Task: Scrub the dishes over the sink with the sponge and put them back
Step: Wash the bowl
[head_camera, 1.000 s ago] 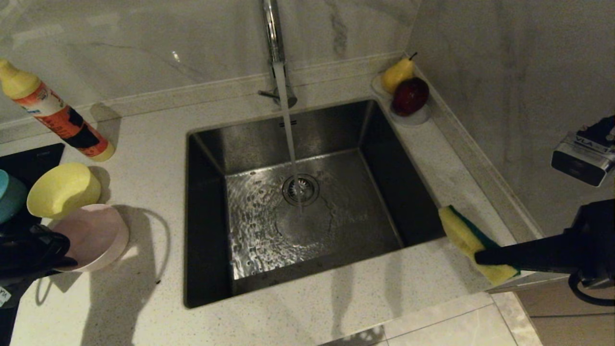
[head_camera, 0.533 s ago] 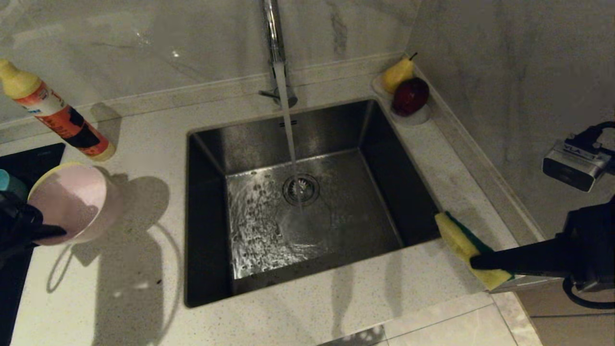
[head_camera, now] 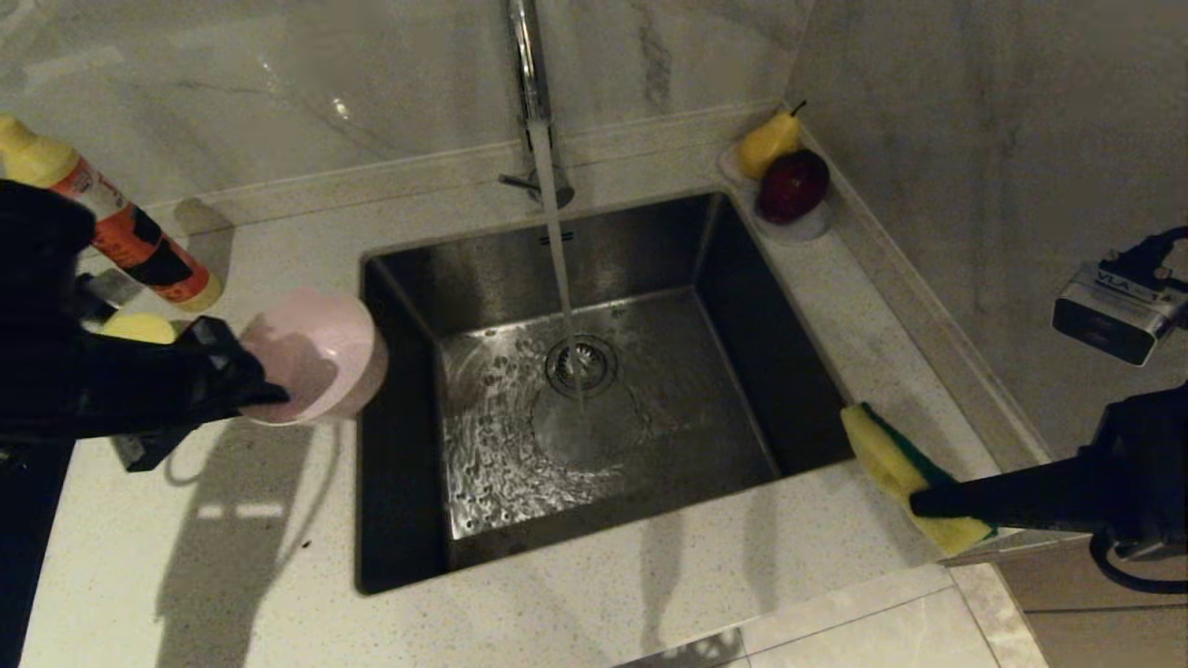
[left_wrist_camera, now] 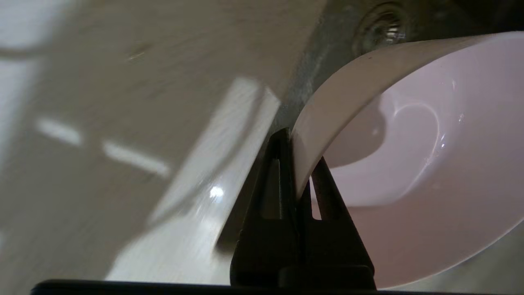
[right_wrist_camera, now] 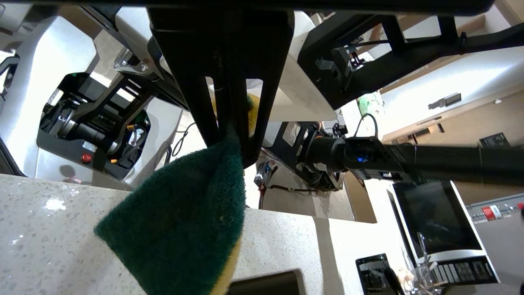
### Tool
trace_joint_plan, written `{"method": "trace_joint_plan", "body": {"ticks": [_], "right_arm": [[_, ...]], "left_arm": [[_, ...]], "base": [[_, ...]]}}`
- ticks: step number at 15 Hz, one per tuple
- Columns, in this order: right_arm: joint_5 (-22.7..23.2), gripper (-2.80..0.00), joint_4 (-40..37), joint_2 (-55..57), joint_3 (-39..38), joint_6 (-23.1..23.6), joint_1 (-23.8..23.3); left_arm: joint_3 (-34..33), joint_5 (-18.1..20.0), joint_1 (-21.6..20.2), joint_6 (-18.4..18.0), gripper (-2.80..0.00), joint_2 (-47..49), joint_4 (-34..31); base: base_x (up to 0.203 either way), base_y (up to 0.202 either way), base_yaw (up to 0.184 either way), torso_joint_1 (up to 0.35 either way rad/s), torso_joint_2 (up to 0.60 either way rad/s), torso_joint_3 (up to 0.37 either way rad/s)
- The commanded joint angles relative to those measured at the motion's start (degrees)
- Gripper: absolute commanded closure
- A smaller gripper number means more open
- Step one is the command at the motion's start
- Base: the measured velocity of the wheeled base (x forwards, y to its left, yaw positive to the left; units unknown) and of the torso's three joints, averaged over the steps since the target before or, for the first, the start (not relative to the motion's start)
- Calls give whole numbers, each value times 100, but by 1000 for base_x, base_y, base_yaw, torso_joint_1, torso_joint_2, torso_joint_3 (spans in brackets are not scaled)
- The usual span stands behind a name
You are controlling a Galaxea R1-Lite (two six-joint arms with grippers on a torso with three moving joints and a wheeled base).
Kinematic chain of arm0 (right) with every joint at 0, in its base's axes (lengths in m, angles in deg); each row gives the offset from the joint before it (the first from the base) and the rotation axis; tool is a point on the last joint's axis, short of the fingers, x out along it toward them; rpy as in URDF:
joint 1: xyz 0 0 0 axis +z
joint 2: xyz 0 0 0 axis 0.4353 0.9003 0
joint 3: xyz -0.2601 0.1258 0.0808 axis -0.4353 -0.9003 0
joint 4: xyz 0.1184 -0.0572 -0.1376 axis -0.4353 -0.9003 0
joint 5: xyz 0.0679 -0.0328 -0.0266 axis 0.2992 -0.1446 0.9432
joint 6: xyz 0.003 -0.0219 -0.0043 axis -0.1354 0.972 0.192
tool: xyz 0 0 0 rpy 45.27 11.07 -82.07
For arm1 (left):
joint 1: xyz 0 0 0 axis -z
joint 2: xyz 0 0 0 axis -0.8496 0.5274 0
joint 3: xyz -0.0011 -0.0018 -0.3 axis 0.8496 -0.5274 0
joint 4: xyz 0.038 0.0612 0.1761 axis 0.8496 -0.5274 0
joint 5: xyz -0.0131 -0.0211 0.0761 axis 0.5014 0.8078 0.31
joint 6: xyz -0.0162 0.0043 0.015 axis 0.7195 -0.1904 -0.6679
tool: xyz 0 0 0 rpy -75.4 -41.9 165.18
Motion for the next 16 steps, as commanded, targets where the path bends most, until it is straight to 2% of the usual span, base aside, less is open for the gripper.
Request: {"method": "trace_joint_plan", "body": {"ticks": [1,4,7,9,12,16], "right_arm": [[21,0,-19,-75,-13,-15,40],[21,0,-10,-191,-30,-7,99],[105,0,4,-114,-116,9,92],[136,0,118,-112,-166,3,51],[136,0,367,-72,-329,11,24],[132,0,377,18,-348,139,-50]], "left_arm": [[438,-502,835,144,0,868,94],[1147,-633,1537,508,0,1323,132],[1293,-724,2029,743,0,1642,515],[1349,-1117,2305,824,0,1938,759],[1563,-1460,2595,919,0,2335,793],[1686,-1482,2595,919,0,2476,793]], "base": [[0,0,0,0,0,0],[0,0,0,0,0,0],[0,0,0,0,0,0],[0,0,0,0,0,0],[0,0,0,0,0,0],[0,0,0,0,0,0]]}}
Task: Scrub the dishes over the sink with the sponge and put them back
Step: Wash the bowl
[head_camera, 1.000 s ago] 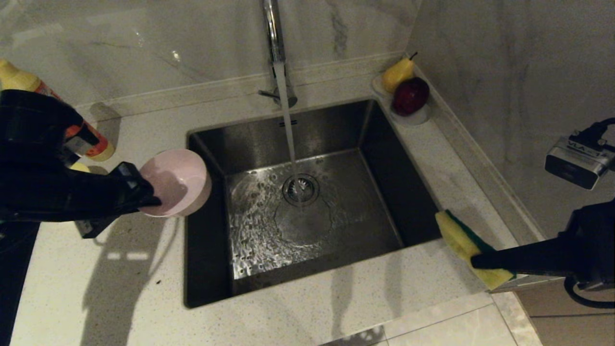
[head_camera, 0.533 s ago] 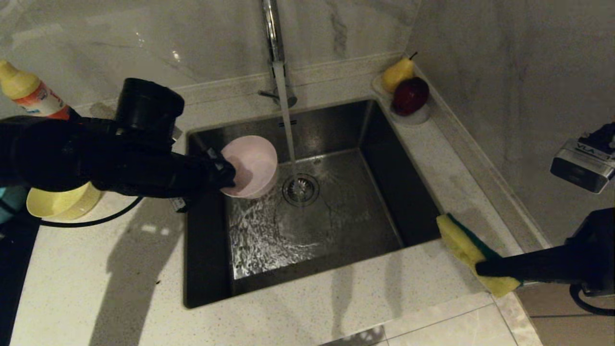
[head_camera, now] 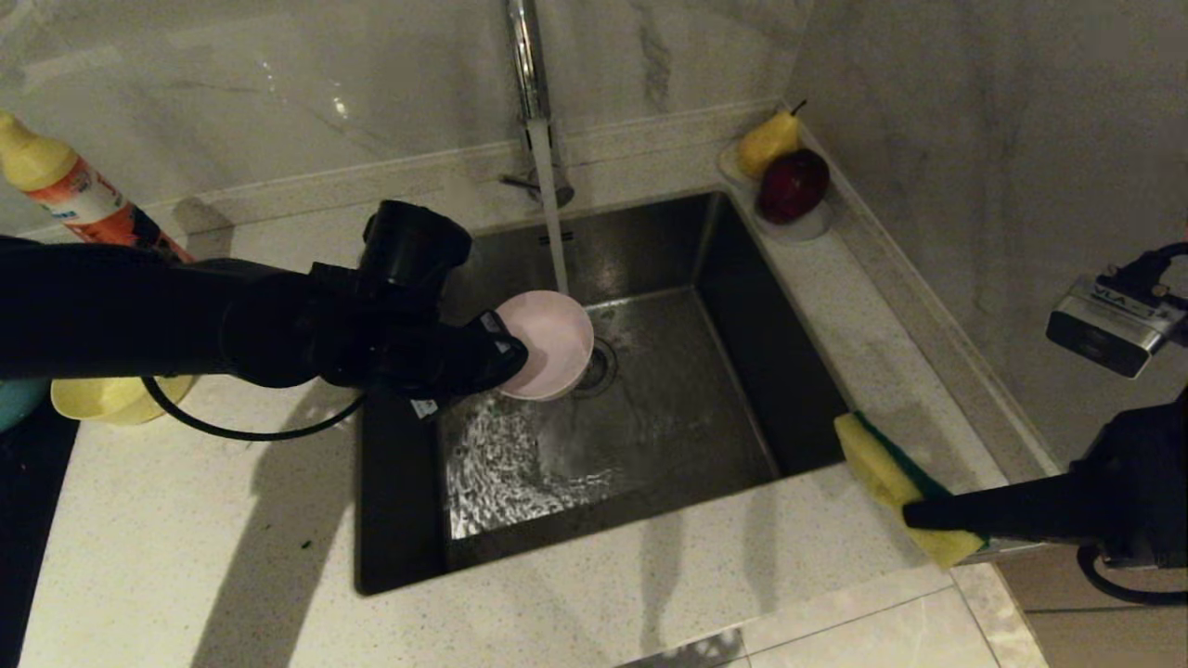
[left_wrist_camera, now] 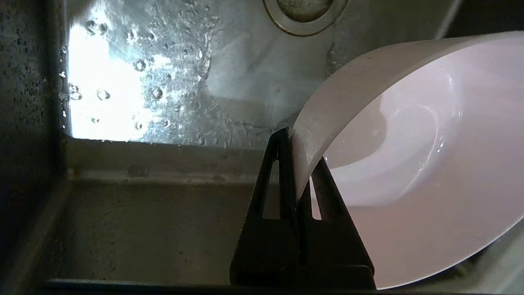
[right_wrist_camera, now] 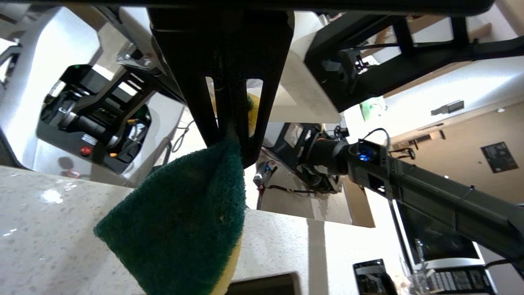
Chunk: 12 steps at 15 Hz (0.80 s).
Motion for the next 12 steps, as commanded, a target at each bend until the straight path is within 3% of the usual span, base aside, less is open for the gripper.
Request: {"method": "trace_joint_plan", "body": {"ticks": [1,5,7,12], "right_arm": [[28,0,-11,72,-16,34,-71],[28,0,-11,37,-43,43,-79],[28,0,-2,28,-87,43,-80],[37,0,137,65,-226,47,-105]], "left_arm": [[71,-43,10,28,0,175,1],[159,-237,111,30,0,340,0],[521,-650,125,56,0,615,-27],[986,-933,133,235,0,1011,-62]], "base": [[0,0,0,0,0,0],[0,0,0,0,0,0],[0,0,0,0,0,0],[0,0,0,0,0,0]]}}
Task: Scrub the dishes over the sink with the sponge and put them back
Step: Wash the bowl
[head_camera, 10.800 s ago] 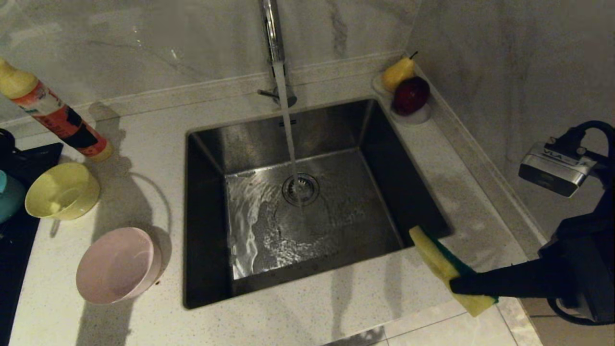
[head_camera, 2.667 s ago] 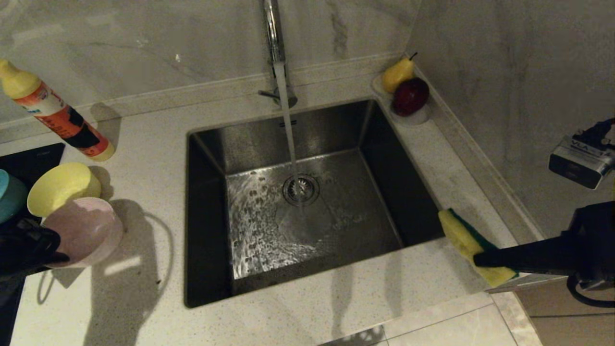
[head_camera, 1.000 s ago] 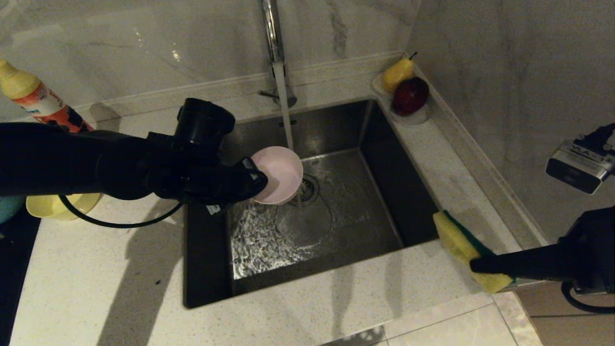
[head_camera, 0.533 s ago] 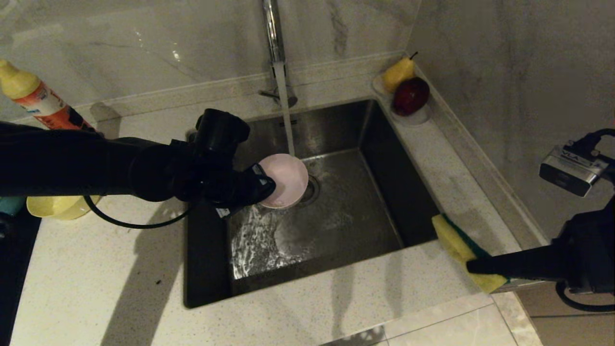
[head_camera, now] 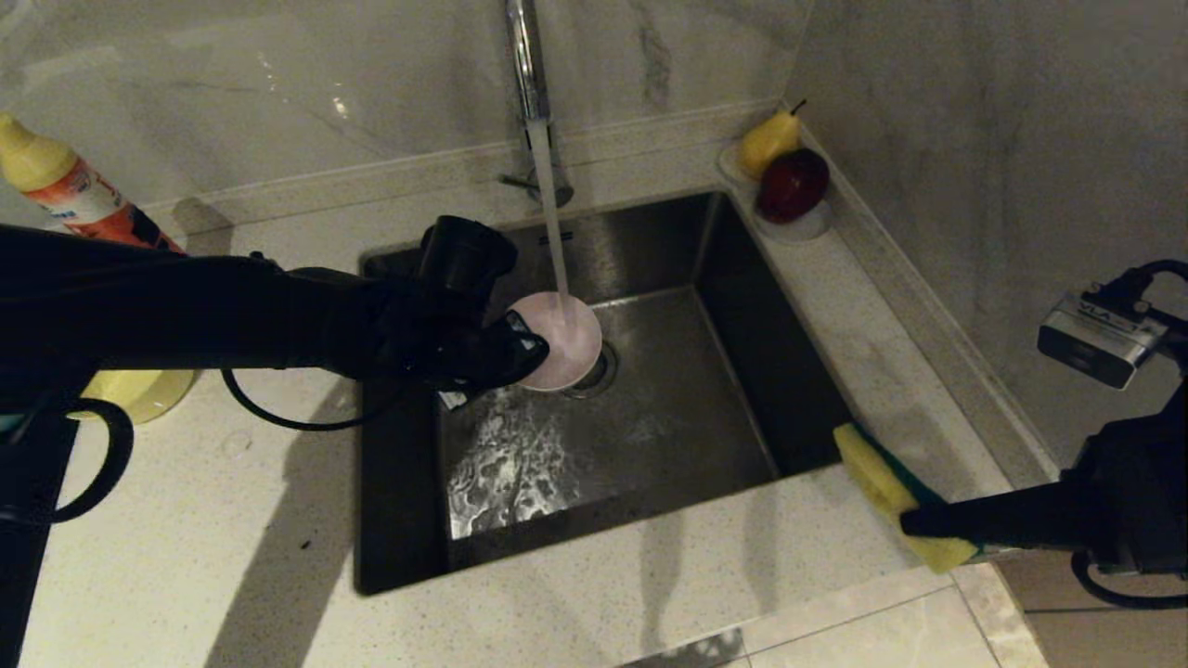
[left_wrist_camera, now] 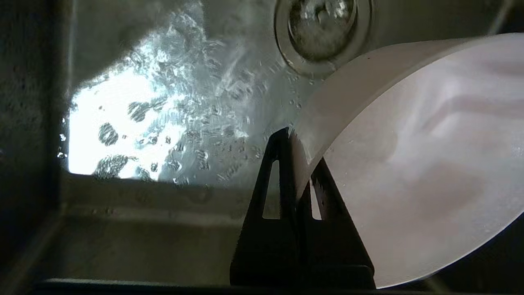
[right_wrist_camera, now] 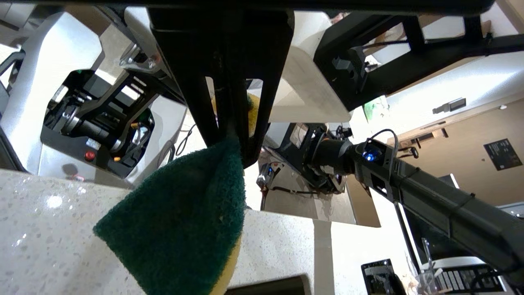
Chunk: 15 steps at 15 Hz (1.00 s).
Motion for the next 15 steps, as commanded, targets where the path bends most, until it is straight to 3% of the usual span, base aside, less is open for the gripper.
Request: {"method": "trace_joint_plan", "body": {"ticks": [1,7,12,14,15], "right_arm": [[35,0,220,16,-155,-28,-11],[163,0,463,34,-271,-33,-95],[164,0,420,-44,-281,-28,-118],[163,0,384,-79,-306,-25,-192],[163,0,384,-88,-297,-34,-201]], "left_arm": [[150,-56,18,121,0,160,-63],[-310,54,142,108,0,-129,-84],[-673,0,130,-41,0,-946,-88],[-903,-217,128,-275,0,-1359,-39],[-1061,-564,128,-539,0,-1616,25]], "base": [[0,0,0,0,0,0],[0,0,0,0,0,0],[0,0,0,0,0,0],[0,0,0,0,0,0],[0,0,0,0,0,0]]}}
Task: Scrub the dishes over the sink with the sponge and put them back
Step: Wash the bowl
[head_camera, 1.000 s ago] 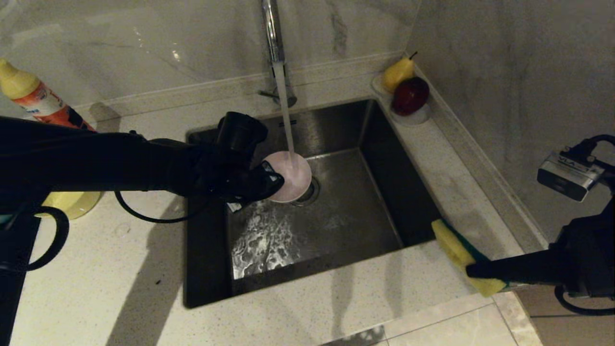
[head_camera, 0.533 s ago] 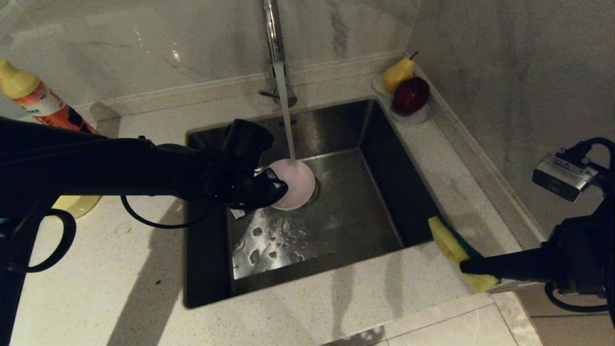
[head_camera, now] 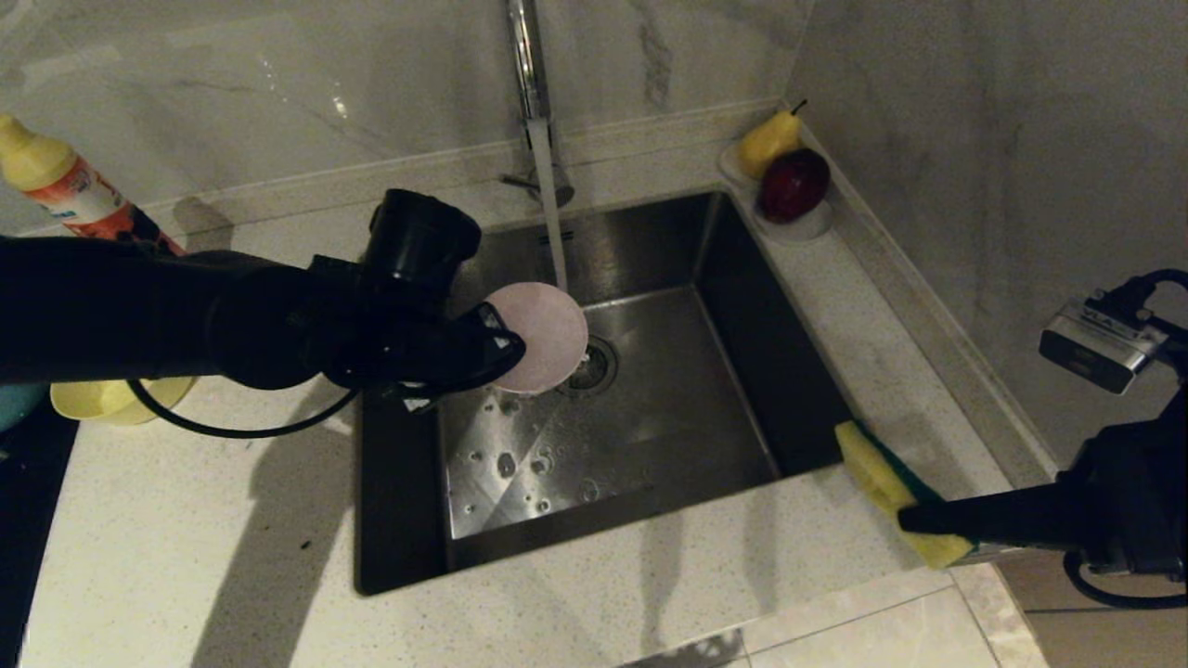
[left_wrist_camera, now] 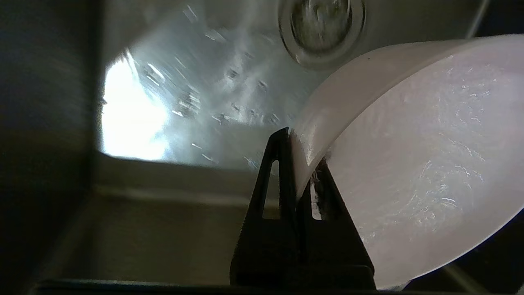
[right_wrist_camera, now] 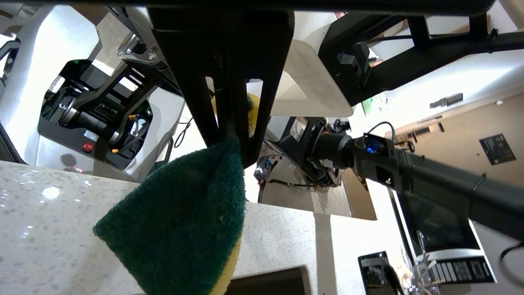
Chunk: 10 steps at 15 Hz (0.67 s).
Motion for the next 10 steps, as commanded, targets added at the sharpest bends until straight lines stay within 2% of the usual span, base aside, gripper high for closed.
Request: {"method": "trace_joint_plan", "body": {"ticks": [1,2,4,7,10], "right_arm": [[21,0,-12,-35,2,-23,-26],[29,0,-28,-35,11,-23,-19],[29,0,-38,-44,2,-23,-17],[21,0,-99,-79,54,-32,-26],[25,0,-405,-96,215,-22,-18]], "left_arm": [[-357,-790,-3,-552,0,-746,231],[-528,-1125,-3,-874,0,-879,636],[-994,-1432,-3,-1492,0,-1122,1528],[-1680,-1506,-3,-2490,0,-1383,3087],[-2184,-1504,-3,-3289,0,-1494,4596]], "base": [[0,0,0,0,0,0],[0,0,0,0,0,0],[0,0,0,0,0,0],[0,0,0,0,0,0],[0,0,0,0,0,0]]}}
